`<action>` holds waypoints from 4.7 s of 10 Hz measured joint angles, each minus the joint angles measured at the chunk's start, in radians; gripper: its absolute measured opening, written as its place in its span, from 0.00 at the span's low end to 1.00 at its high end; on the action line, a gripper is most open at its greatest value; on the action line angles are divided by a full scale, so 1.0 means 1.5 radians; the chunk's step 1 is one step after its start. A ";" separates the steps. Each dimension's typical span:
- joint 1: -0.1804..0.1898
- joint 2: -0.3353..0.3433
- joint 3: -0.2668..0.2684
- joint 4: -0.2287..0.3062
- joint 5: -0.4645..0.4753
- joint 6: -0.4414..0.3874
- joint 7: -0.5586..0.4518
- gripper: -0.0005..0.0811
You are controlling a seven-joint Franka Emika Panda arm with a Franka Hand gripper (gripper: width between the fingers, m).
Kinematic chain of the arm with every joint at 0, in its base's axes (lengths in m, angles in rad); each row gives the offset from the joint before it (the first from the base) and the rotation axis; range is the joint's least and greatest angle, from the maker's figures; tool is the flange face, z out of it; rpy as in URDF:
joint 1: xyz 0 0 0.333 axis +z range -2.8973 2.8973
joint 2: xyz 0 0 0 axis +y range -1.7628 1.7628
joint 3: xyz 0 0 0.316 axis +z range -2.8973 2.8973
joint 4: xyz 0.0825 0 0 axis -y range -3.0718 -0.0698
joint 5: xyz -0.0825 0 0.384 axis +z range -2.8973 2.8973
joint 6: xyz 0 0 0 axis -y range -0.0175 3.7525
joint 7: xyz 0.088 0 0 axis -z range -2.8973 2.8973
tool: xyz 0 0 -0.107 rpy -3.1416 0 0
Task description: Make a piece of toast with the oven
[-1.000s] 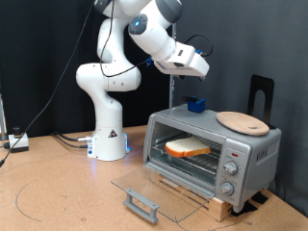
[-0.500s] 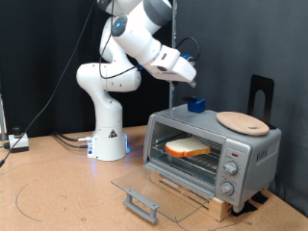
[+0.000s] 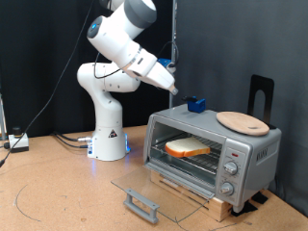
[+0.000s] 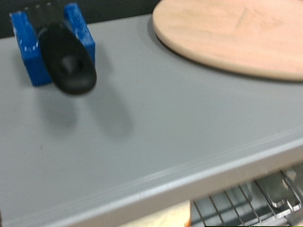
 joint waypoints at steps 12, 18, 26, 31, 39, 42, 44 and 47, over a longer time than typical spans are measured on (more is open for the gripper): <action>-0.073 0.136 -0.001 0.100 -0.104 0.084 0.340 0.99; -0.095 0.145 0.013 0.128 -0.106 0.048 0.722 0.99; -0.148 0.310 -0.009 0.286 -0.325 0.009 0.759 0.99; -0.146 0.355 0.006 0.287 -0.351 0.034 0.776 0.99; -0.148 0.501 0.025 0.389 -0.414 -0.125 0.893 0.99; -0.173 0.505 0.008 0.389 -0.364 -0.245 0.826 0.99; -0.179 0.505 0.002 0.355 -0.360 -0.197 0.758 0.99; -0.180 0.500 0.000 0.314 -0.349 -0.130 0.739 0.99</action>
